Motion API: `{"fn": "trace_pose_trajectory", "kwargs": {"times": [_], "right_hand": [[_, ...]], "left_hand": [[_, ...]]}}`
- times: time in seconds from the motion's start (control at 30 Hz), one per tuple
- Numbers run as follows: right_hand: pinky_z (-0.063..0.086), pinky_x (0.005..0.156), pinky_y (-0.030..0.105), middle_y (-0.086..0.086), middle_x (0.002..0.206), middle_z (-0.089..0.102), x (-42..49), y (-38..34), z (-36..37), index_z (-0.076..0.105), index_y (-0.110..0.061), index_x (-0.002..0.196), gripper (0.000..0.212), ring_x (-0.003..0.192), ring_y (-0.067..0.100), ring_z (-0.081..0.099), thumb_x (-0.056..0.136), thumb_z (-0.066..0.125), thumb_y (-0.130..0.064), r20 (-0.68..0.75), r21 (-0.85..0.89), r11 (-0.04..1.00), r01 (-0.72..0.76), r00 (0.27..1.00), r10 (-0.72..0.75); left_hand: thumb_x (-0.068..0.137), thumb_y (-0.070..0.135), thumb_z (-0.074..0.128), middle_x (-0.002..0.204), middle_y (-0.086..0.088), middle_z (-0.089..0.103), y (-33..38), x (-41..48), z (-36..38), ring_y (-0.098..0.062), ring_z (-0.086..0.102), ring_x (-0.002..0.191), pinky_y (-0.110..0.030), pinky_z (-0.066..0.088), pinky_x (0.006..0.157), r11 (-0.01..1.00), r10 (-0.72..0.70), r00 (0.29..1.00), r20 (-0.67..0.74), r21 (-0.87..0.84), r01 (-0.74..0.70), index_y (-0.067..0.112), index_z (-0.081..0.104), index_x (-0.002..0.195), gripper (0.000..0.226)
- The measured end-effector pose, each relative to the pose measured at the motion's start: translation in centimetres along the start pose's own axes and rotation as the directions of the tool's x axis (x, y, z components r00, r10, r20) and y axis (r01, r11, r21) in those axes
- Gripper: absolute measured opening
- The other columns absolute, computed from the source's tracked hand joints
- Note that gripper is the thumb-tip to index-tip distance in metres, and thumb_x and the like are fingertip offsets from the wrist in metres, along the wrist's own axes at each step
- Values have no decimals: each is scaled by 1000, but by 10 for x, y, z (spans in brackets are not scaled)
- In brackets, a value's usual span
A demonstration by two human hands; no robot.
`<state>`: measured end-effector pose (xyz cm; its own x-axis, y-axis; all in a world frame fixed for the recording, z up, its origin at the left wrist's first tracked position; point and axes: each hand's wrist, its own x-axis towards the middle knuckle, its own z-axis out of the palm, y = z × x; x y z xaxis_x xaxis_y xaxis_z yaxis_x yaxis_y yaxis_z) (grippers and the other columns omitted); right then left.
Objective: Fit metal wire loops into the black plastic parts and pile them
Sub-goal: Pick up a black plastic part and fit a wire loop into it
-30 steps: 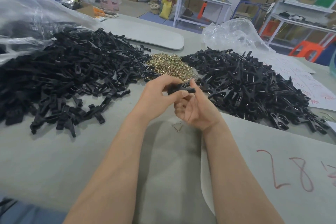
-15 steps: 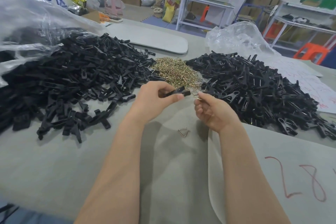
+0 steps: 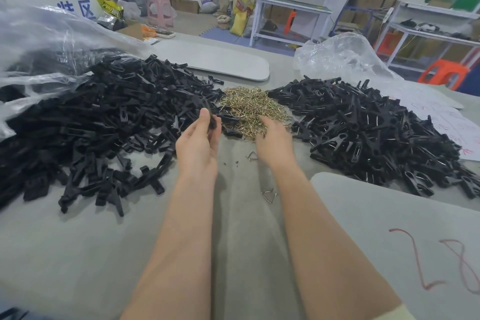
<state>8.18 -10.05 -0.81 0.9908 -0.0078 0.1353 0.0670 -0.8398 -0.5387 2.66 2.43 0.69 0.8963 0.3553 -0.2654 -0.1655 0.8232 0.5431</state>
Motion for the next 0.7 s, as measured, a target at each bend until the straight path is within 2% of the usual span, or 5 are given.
{"fn": "trace_pose_trajectory", "kwargs": {"times": [0.1,0.33,0.47,0.57,0.7], "right_hand": [[33,108,42,3,141,45,-3,-11,16,47,-27,136,50,129,26,38,92,46,-4,125,-128,988,87,990,-71],[42,76,26,-4,94,63,-16,-3,3,58,-26,90,10,87,15,58,91,56,-16,-37,78,992,95,995,-92],[39,69,20,-9,87,59,-15,11,-10,58,-23,102,15,82,10,56,90,59,-14,-87,296,955,24,996,2],[49,83,33,-5,87,61,-15,15,-12,59,-15,116,33,86,16,59,86,57,-2,-28,420,907,-40,998,57],[41,76,23,-2,87,60,-12,17,-12,69,-14,102,26,85,15,54,85,55,1,-10,300,953,-49,998,55]], "left_hand": [[87,13,66,81,-4,66,-3,2,-1,-10,67,76,-20,57,74,1000,11,1000,-17,8,-11,4,64,89,10],[90,13,64,78,-2,64,-11,3,0,-10,63,77,-19,55,79,982,33,999,31,187,-38,5,64,87,8],[89,6,62,83,-6,64,-15,1,2,-15,63,85,-21,55,83,968,-23,996,83,251,2,3,63,91,3],[90,6,62,85,-7,63,-16,0,3,-16,62,89,-21,55,81,960,-37,995,89,278,10,4,61,90,2],[90,7,62,87,-8,63,-18,1,3,-17,62,90,-22,54,84,950,-40,995,87,311,11,3,61,93,5]]}}
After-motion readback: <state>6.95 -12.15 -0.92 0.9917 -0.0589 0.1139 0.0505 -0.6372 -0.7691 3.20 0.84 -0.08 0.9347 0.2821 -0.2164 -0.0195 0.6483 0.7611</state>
